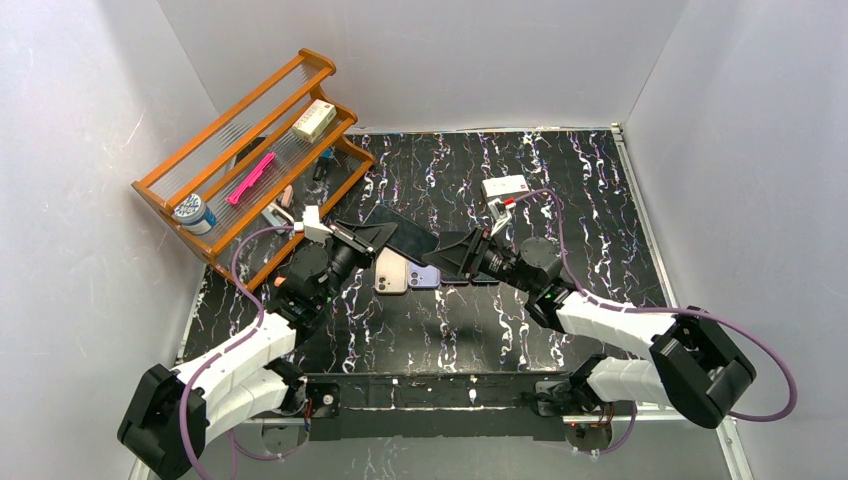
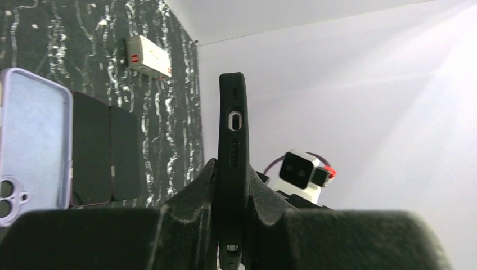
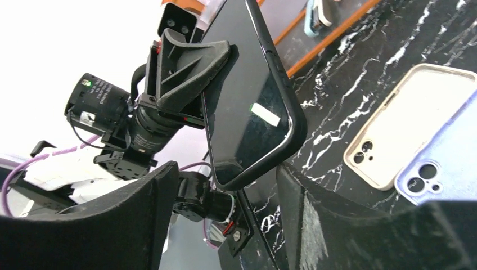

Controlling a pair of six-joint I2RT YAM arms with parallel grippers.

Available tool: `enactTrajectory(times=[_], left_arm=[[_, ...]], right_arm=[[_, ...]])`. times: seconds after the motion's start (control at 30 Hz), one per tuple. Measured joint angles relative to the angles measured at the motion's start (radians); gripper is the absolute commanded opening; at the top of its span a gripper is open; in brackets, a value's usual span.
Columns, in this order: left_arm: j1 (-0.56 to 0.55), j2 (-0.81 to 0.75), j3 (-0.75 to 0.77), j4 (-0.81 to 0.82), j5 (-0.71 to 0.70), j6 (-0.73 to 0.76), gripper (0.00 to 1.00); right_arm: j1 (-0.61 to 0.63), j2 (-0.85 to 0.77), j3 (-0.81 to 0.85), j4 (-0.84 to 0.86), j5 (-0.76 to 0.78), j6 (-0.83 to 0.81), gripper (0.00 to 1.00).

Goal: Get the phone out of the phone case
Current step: Remove the phone case from the phone.

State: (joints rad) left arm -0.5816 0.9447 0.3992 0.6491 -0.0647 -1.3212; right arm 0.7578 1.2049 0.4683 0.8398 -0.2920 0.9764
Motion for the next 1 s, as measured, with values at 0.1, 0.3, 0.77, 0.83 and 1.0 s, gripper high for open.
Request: enactTrajectory(times=[0.1, 0.3, 0.77, 0.83, 1.0], left_arm=[[0.000, 0.000, 0.000, 0.040, 0.003, -0.031, 0.00], [0.000, 0.000, -0.003, 0.097, 0.003, -0.082, 0.00], [0.002, 0.002, -0.023, 0.152, 0.013, -0.179, 0.00], [0.004, 0.008, -0.027, 0.158, 0.019, -0.194, 0.00], [0.012, 0.032, -0.027, 0.165, 0.025, -0.228, 0.00]], right_arm=[[-0.005, 0.024, -0.002, 0.072, -0.029, 0.033, 0.62], [-0.005, 0.074, -0.004, 0.171, -0.074, 0.086, 0.50], [-0.008, 0.082, -0.002, 0.267, -0.127, 0.063, 0.07], [-0.010, 0.082, 0.000, 0.264, -0.134, 0.031, 0.01], [-0.018, 0.081, 0.031, 0.211, -0.159, -0.100, 0.01]])
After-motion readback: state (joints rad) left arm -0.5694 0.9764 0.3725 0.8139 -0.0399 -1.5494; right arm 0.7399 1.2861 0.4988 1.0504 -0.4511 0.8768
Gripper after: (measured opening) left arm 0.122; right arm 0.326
